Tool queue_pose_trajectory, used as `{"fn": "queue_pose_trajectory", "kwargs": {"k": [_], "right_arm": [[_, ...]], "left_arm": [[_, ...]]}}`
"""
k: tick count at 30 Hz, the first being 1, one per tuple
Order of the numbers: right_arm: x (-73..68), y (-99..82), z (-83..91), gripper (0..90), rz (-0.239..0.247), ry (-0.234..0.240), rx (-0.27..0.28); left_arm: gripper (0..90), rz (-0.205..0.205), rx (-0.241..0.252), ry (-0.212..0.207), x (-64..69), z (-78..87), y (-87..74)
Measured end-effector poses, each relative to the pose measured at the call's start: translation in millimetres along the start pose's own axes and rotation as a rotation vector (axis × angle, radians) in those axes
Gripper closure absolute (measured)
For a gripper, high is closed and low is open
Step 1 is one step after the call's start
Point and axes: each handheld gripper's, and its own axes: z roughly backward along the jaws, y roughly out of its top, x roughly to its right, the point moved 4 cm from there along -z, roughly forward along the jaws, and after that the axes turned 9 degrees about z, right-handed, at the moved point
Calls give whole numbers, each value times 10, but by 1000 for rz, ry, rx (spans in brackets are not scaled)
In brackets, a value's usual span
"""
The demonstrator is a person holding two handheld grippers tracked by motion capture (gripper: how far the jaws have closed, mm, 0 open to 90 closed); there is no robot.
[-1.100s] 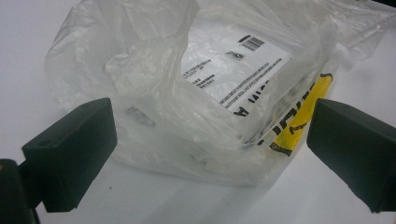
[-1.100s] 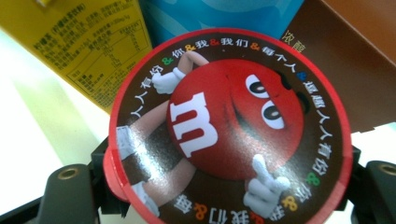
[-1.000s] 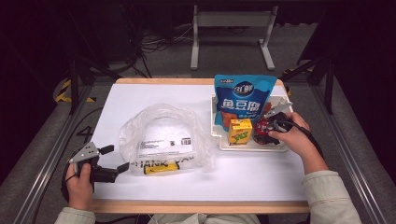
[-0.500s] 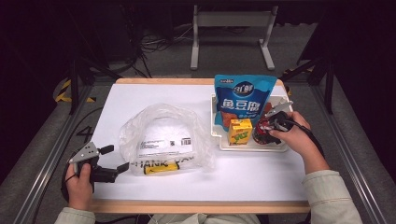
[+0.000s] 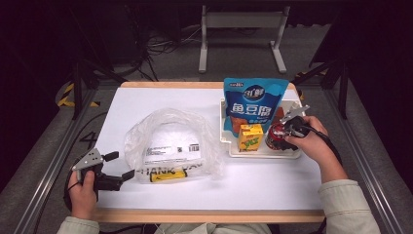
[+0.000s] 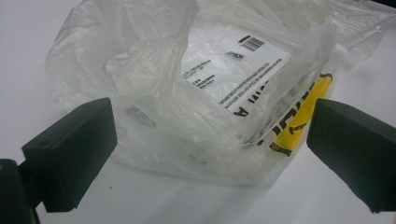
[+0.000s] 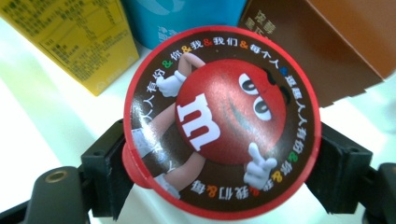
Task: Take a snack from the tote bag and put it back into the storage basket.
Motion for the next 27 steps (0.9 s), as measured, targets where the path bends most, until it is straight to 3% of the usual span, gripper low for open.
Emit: {"fn": "queue_pose_trajectory", "kwargs": {"k": [7, 13, 19, 27], "right_arm": [[-12, 6, 66, 209, 2, -21, -4], [-45, 62, 226, 175, -2, -45, 56], [-112, 124, 488, 164, 7, -86, 151], [-275, 161, 730, 161, -3, -88, 261]], "left_arm": [[24, 0, 1, 0, 0, 1, 1], [23, 3, 1, -2, 5, 7, 0], [23, 0, 3, -3, 16, 21, 7], [23, -1, 19, -2, 35, 57, 32]]}}
